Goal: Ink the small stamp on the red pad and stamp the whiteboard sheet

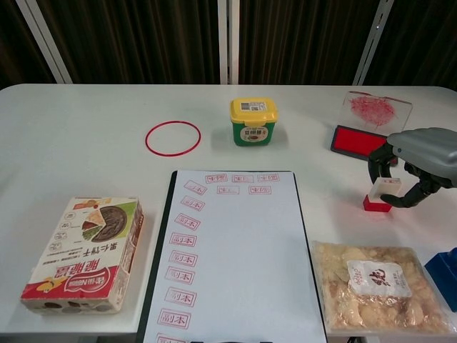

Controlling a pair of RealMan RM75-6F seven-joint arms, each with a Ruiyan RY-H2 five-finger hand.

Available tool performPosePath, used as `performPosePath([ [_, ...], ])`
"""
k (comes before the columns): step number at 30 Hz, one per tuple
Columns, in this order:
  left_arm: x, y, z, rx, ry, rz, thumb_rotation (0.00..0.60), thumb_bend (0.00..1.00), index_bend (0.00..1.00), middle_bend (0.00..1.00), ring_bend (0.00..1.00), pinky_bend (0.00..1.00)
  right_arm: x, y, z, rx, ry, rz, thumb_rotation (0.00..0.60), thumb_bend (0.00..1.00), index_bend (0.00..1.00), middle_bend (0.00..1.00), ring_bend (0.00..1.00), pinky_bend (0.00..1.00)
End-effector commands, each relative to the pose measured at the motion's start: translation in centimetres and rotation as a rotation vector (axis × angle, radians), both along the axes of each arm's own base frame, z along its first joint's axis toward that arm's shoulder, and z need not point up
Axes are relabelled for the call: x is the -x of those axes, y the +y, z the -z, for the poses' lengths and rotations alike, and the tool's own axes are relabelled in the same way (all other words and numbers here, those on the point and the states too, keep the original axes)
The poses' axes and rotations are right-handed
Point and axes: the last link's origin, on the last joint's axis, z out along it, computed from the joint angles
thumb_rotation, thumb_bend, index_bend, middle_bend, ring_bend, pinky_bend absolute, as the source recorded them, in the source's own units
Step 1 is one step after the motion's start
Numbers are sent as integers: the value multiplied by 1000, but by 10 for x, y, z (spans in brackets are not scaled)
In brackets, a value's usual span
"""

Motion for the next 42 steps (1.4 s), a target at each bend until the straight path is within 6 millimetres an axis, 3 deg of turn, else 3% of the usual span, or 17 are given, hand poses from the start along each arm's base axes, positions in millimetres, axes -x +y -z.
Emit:
performPosePath([
  [1,0,0,0,1,-1,1,600,0,51,58,51,163,0,0,0,0,1,0,600,397,797,732,964,1000],
  [42,1,0,1,4,-5,0,600,0,51,58,51,163,2,3,-3,-17,17,14,600,320,482,456,962,1000],
])
